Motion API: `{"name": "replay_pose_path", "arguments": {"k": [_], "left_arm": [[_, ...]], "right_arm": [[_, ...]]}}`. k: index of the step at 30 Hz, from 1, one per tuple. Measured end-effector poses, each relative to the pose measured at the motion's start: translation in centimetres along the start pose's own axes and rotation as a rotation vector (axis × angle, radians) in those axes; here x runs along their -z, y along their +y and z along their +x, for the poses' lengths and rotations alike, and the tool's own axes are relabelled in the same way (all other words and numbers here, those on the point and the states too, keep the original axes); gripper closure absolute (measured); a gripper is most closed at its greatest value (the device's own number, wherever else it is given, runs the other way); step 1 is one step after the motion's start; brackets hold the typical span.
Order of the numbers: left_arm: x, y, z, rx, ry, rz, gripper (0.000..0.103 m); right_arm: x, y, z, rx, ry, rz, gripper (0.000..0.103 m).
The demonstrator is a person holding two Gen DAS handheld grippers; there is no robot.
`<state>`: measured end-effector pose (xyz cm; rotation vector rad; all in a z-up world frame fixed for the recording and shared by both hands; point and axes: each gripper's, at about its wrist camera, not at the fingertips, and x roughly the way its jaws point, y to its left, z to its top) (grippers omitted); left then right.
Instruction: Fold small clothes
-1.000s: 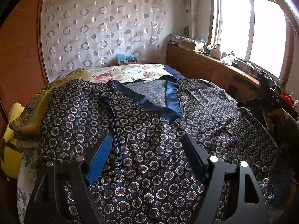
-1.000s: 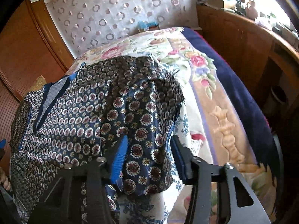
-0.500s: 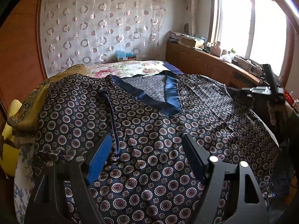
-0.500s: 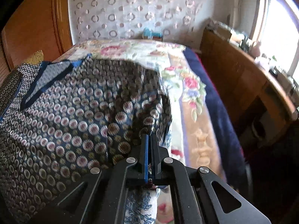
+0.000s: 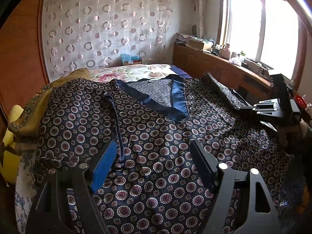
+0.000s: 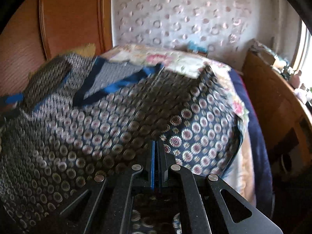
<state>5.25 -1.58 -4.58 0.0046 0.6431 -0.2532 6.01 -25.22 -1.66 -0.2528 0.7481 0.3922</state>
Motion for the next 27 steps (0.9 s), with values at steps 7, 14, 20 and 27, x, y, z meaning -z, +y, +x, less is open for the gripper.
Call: {"name": "replay_pose_path", "arguments": {"k": [7, 14, 20, 27], "left_arm": [[0.0, 0.0, -0.2, -0.002, -0.011, 0.0, 0.025], [-0.2, -0.2, -0.7, -0.005, -0.027, -0.001, 0.025], [-0.1, -0.3, -0.6, -0.004, -0.022, -0.002, 0.025], [0.1, -0.7, -0.3, -0.007, -0.004, 0.004, 0.025]], "right_arm": [[-0.8, -1.4, 0.6, 0.014, 0.019, 0.047, 0.091], [-1.3, -3.5, -3.3, 0.045, -0.096, 0.122, 0.054], [-0.5, -7.6, -2.6, 0.112, -0.058, 0.2, 0.053], [0.5, -9.3, 1.2, 0.123, 0.057, 0.246, 0.053]]}}
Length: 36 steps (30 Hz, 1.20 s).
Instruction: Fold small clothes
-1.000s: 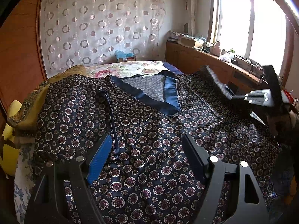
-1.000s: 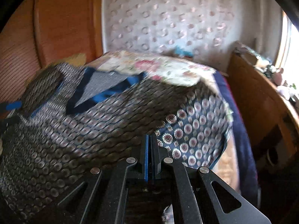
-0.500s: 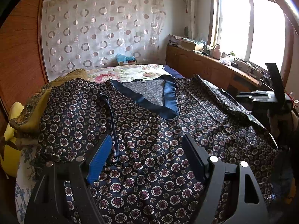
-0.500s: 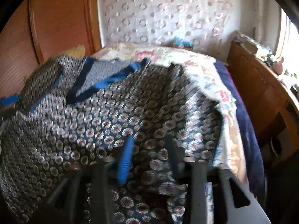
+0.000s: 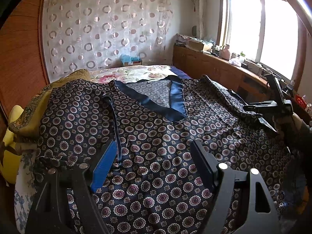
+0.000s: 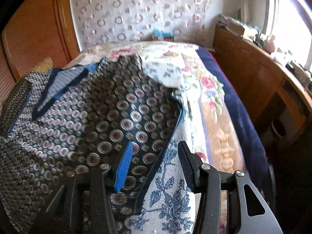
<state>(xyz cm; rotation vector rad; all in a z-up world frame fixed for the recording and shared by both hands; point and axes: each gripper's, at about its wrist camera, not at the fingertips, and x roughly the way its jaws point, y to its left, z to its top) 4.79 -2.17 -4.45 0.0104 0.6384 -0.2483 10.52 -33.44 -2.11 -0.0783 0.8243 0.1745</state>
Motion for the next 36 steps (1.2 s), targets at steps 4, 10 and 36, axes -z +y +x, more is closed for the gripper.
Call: {"name": "replay_pose_path", "arguments": {"k": [4, 10, 36], "left_arm": [[0.1, 0.0, 0.1, 0.0, 0.002, -0.006, 0.025], [0.0, 0.4, -0.1, -0.005, -0.003, -0.011, 0.025], [0.0, 2.2, -0.8, -0.025, -0.029, -0.047, 0.025]], "right_arm": [[-0.6, 0.3, 0.8, 0.002, -0.004, -0.009, 0.057], [-0.4, 0.3, -0.2, -0.022, -0.002, -0.078, 0.1], [-2.7, 10.1, -6.3, -0.206, -0.227, -0.213, 0.059]]}}
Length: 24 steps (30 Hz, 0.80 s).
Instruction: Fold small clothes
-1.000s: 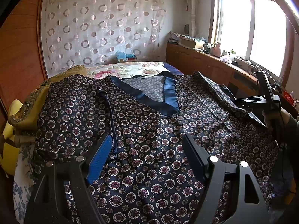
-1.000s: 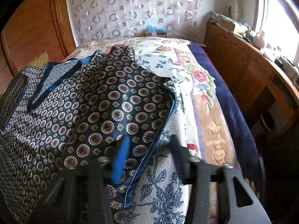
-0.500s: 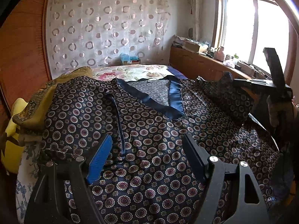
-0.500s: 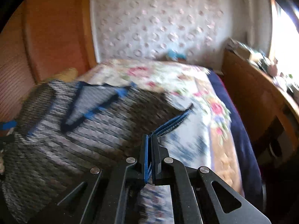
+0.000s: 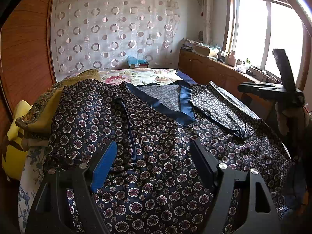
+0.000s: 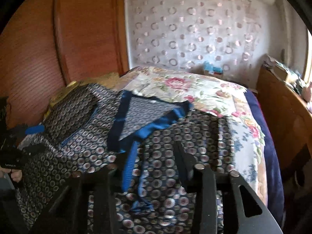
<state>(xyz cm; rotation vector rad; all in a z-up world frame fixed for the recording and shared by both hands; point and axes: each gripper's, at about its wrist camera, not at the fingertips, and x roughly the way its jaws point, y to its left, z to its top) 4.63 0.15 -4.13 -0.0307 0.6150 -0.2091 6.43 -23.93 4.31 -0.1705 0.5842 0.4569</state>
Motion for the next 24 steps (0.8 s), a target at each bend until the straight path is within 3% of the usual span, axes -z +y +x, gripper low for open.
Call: {"name": "replay_pose_path", "arguments": {"k": [3, 8, 15, 16, 20, 24], "left_arm": [[0.0, 0.0, 0.1, -0.001, 0.002, 0.0, 0.025], [0.0, 0.0, 0.2, -0.002, 0.009, 0.003, 0.025], [0.1, -0.3, 0.3, -0.001, 0.012, 0.004, 0.025], [0.1, -0.3, 0.3, -0.002, 0.012, 0.004, 0.025], [0.1, -0.4, 0.3, -0.001, 0.011, 0.006, 0.025], [0.2, -0.4, 0.4, -0.001, 0.014, 0.005, 0.025]], "right_arm": [[0.7, -2.2, 1.3, 0.078, 0.048, 0.031, 0.059], [2.2, -5.4, 4.7, 0.115, 0.158, 0.09, 0.059], [1.9, -6.5, 8.4, 0.145, 0.27, 0.081, 0.06], [1.8, -6.5, 8.4, 0.141, 0.263, 0.078, 0.064], [1.6, -6.7, 8.2, 0.135, 0.262, 0.068, 0.094], [2.5, -7.7, 8.1, 0.115, 0.263, 0.082, 0.101]]}}
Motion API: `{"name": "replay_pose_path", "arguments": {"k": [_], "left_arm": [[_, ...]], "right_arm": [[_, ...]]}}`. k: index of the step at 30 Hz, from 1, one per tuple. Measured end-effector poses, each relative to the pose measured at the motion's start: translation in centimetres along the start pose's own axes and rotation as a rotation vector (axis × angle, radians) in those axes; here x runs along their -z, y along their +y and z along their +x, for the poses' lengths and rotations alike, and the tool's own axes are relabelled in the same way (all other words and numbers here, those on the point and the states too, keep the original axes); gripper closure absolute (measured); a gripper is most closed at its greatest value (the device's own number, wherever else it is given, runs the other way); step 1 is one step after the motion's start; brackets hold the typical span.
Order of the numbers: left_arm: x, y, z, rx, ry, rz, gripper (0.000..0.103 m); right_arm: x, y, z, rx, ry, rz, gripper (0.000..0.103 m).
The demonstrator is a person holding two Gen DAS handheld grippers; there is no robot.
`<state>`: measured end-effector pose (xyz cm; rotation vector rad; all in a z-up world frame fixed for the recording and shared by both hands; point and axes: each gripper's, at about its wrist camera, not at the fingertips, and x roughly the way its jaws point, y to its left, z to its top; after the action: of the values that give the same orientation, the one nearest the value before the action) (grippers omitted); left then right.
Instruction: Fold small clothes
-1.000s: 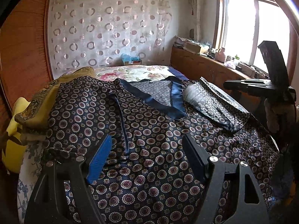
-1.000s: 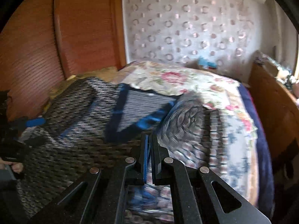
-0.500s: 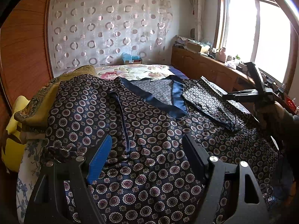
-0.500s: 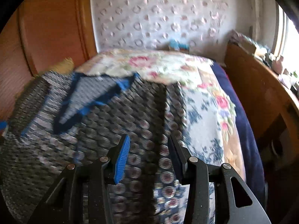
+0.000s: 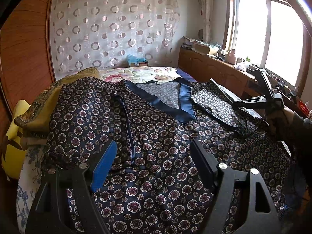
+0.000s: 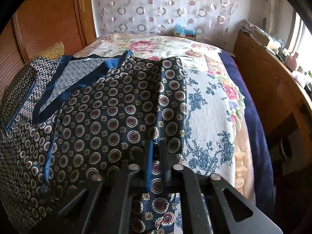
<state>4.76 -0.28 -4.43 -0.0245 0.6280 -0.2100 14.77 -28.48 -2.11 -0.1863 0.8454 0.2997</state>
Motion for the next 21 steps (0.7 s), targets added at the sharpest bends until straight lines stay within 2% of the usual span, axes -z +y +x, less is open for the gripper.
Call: {"name": "replay_pose_path", "arguments": {"k": [5, 9, 13, 14, 16, 17, 18, 21], "left_arm": [[-0.5, 0.0, 0.3, 0.004, 0.005, 0.004, 0.025], [-1.7, 0.8, 0.8, -0.006, 0.0, 0.012, 0.025], [-3.1, 2.0, 1.7, -0.028, -0.001, 0.025, 0.025], [-3.5, 2.4, 2.0, -0.039, 0.001, 0.028, 0.025], [-4.2, 3.2, 2.6, -0.056, 0.006, 0.031, 0.025], [-4.7, 3.8, 3.0, -0.063, 0.012, 0.028, 0.025], [-5.0, 4.3, 3.3, -0.064, 0.017, 0.025, 0.025], [-6.0, 6.0, 4.3, -0.081, 0.03, 0.012, 0.025]], "right_arm": [[0.4, -0.9, -0.7, 0.036, -0.034, 0.003, 0.102], [0.2, -3.2, -2.1, 0.067, -0.083, 0.055, 0.102], [0.0, -5.1, -2.4, 0.091, -0.085, 0.069, 0.102], [-0.1, -5.4, -2.2, 0.1, -0.082, 0.075, 0.099], [-0.5, -6.1, -1.6, 0.107, -0.079, 0.089, 0.083], [-0.8, -6.3, -1.3, 0.094, -0.079, 0.094, 0.068], [-1.2, -6.5, -0.9, 0.08, -0.078, 0.101, 0.061], [-2.3, -6.8, 0.8, 0.052, -0.071, 0.103, 0.06]]}}
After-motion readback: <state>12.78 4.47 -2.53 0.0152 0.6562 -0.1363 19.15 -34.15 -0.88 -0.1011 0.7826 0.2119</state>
